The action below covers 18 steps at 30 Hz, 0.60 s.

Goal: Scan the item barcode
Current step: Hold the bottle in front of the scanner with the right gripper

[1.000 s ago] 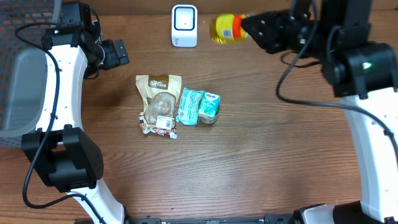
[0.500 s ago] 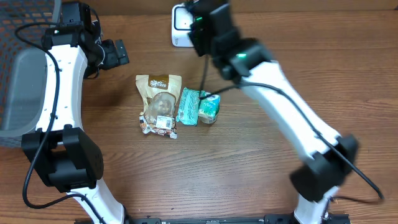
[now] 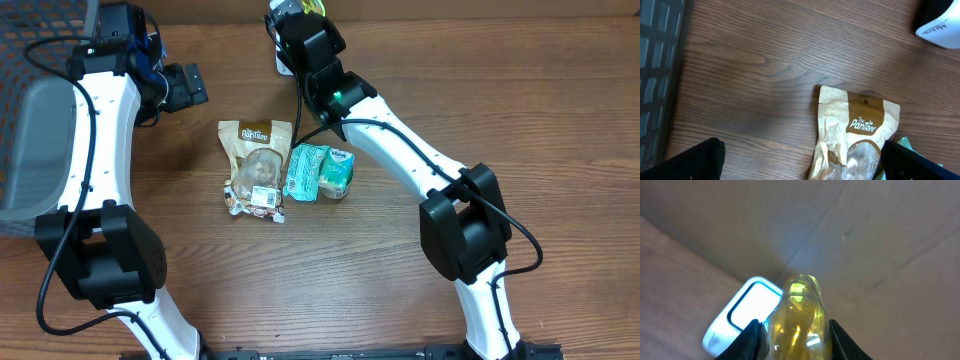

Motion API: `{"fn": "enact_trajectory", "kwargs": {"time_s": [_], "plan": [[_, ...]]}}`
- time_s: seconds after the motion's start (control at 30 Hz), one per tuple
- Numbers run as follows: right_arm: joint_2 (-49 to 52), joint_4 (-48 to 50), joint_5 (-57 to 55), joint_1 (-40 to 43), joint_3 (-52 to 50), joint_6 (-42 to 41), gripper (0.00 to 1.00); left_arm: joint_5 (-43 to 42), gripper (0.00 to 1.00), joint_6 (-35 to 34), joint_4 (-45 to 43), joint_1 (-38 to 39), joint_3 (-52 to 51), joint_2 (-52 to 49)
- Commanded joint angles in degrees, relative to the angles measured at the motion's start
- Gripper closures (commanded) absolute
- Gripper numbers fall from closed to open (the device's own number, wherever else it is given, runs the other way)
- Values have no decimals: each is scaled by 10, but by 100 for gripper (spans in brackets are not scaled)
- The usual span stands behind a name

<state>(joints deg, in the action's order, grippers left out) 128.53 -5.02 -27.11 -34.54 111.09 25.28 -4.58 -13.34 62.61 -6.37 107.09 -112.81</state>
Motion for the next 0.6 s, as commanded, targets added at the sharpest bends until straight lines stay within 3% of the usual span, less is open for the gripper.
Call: {"fn": "enact_trajectory", "kwargs": {"time_s": [0.0, 0.33, 0.57], "plan": [[20, 45, -11, 1, 10, 53, 77, -8, 0, 9, 1, 4, 7, 8], [62, 114, 66, 1, 10, 263, 82, -8, 0, 9, 1, 4, 7, 8], [63, 114, 109, 2, 10, 317, 83, -8, 0, 9, 1, 4, 7, 8]]}}
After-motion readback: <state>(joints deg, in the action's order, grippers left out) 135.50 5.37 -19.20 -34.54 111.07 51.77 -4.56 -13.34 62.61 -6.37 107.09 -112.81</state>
